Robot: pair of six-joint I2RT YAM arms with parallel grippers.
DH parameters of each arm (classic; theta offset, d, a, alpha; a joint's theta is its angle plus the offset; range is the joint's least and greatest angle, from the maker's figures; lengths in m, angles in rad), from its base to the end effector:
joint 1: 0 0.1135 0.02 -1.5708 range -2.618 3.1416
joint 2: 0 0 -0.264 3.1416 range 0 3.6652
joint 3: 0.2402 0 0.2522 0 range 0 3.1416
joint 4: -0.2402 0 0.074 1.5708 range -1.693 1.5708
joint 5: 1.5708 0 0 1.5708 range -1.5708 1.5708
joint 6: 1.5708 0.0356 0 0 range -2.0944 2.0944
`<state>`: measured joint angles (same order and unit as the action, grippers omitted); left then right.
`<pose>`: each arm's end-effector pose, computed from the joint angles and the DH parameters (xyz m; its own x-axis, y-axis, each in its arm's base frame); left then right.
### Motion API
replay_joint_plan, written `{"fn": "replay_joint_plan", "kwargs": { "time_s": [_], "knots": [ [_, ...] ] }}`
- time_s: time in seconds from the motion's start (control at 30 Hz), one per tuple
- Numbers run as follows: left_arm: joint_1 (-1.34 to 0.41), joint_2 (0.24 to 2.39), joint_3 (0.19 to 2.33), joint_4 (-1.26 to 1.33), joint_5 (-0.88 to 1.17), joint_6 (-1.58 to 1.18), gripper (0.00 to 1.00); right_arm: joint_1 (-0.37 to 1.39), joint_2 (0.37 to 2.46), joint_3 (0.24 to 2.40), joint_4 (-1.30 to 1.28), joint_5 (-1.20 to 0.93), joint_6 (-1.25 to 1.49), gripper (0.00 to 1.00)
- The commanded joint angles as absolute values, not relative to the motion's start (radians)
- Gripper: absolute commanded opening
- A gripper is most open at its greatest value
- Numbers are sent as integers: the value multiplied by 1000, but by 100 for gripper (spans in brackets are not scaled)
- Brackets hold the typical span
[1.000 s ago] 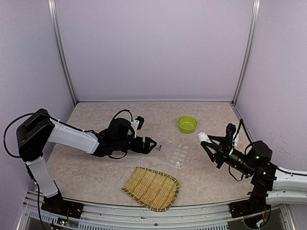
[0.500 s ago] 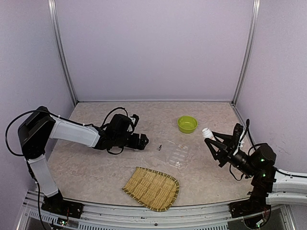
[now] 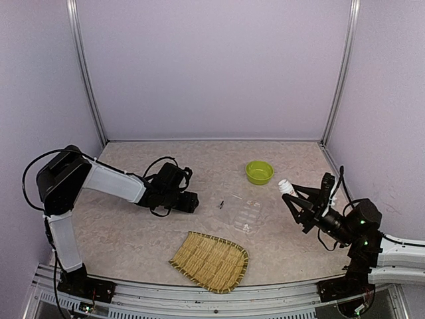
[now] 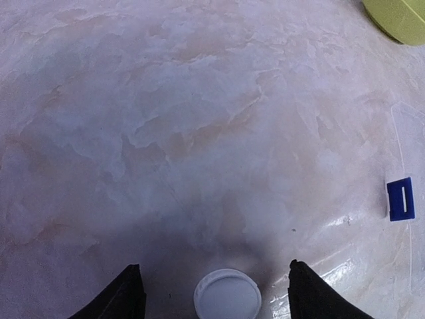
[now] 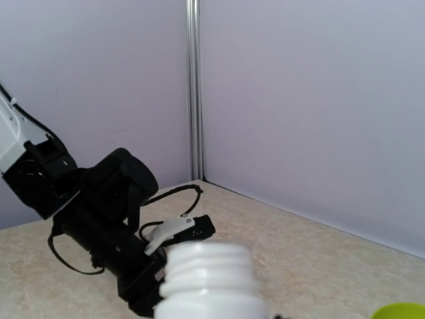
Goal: Sort the pills into containers
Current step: Pick up the lid of the pill bottle from the center of the board.
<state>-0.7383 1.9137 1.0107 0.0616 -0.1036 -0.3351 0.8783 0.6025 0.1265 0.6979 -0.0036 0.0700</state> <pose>0.2839 -0.2534 0.1254 -0.7241 0.2167 -0.6547 0.4027 0.9035 -0.1464 0.0986 0.1191 0.2283 0.0862 0.2134 -0.9731 -0.7798 0.6224 0.0674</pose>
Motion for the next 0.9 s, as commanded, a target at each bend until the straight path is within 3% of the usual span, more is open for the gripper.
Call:
{"fn": "replay_joint_plan", "kwargs": {
  "time_s": [0.0, 0.13, 0.37, 0.87],
  "knots": [
    [-735, 1933, 1034, 45, -113, -325, 67, 871, 590, 145, 696, -5, 67, 9],
    [-737, 1923, 1035, 26, -117, -323, 58, 870, 615, 151, 699, -2, 67, 9],
    [-760, 1914, 1060, -29, -143, -312, 56, 870, 644, 166, 691, -1, 68, 9],
    [-776, 1931, 1087, -69, -169, -307, 40, 871, 652, 173, 665, 15, 64, 9]
  ]
}}
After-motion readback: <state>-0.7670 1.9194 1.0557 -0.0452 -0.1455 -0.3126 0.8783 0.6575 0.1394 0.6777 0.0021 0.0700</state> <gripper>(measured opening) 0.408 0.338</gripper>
